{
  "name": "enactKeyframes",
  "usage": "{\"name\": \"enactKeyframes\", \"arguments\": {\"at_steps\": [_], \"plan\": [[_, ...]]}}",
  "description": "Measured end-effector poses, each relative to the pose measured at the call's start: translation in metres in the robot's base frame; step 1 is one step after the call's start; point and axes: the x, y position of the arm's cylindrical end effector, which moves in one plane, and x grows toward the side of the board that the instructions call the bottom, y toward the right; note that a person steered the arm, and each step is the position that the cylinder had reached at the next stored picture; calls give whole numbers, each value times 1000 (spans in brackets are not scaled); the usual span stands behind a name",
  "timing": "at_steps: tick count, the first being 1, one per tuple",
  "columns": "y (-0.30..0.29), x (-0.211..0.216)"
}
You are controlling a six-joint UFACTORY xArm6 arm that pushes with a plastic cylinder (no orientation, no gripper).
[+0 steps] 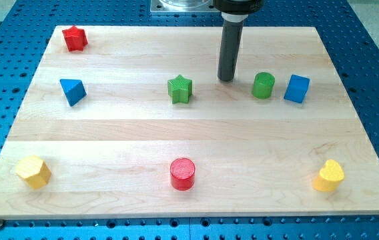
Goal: Slightly push the green circle towards the blue cube
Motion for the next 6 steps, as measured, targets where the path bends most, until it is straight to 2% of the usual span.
{"name": "enactKeyframes", "arguments": {"at_steps": [1, 3, 4, 5, 6], "plan": [[5, 30], [44, 35], [34, 38], [-2, 102], [13, 143]]}}
